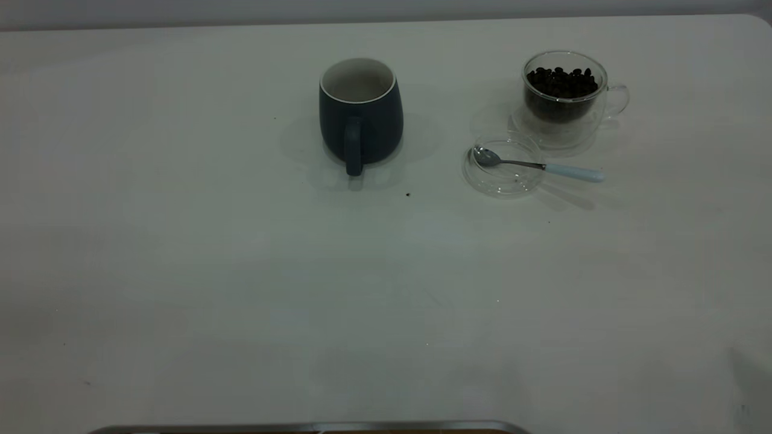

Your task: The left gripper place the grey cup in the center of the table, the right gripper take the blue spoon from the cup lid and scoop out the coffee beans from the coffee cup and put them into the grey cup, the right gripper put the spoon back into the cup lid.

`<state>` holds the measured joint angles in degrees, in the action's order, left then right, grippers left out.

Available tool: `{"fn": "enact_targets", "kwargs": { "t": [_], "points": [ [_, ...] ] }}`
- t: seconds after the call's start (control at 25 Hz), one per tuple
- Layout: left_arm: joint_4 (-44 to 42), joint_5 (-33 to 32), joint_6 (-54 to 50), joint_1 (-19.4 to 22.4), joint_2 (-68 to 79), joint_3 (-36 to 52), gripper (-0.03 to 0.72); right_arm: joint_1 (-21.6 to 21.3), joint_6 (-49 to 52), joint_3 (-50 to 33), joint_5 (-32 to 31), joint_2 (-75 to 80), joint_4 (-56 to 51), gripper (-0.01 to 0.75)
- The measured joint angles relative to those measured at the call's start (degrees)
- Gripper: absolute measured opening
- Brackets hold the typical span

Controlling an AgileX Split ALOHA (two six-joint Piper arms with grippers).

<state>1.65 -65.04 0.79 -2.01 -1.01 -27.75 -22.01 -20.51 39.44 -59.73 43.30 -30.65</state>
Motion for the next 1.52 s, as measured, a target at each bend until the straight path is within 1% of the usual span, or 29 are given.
{"fn": "enact_targets", "kwargs": {
  "t": [0.12,0.2,0.32,0.48,0.6,0.76,0.88,1.04,1.12,1.28,1.44,1.52],
  "points": [
    [0.0,0.0,0.0,0.0,0.0,0.0,0.495,5.5,2.8,0.0,-2.6,-6.4,3.4,0.691],
    [0.0,0.0,0.0,0.0,0.0,0.0,0.495,10.6,5.1,0.0,-6.1,-10.3,5.8,0.676],
    [0.0,0.0,0.0,0.0,0.0,0.0,0.495,17.0,7.4,0.0,-11.1,-16.6,10.0,0.644],
    [0.0,0.0,0.0,0.0,0.0,0.0,0.495,21.7,7.7,0.0,-11.2,-26.2,14.2,0.585],
    [0.0,0.0,0.0,0.0,0.0,0.0,0.495,23.4,7.9,0.0,-11.2,-32.8,14.4,0.561],
    [0.0,0.0,0.0,0.0,0.0,0.0,0.495,25.2,8.2,0.0,-11.2,-40.1,15.9,0.557],
    [0.0,0.0,0.0,0.0,0.0,0.0,0.495,26.3,10.5,-0.6,-11.2,-43.6,17.7,0.557],
    [0.0,0.0,0.0,0.0,0.0,0.0,0.495,26.6,17.1,-2.6,-11.2,-44.1,22.2,0.557],
    [0.0,0.0,0.0,0.0,0.0,0.0,0.495,26.6,18.8,-4.7,-11.2,-44.1,24.5,0.557],
    [0.0,0.0,0.0,0.0,0.0,0.0,0.495,27.6,19.3,-9.6,-10.8,-44.1,26.4,0.557],
    [0.0,0.0,0.0,0.0,0.0,0.0,0.495,28.3,18.0,-11.0,-6.1,-44.1,27.0,0.557],
    [0.0,0.0,0.0,0.0,0.0,0.0,0.495,28.3,17.9,-11.9,-5.4,-44.1,27.6,0.557]
  ]
}}
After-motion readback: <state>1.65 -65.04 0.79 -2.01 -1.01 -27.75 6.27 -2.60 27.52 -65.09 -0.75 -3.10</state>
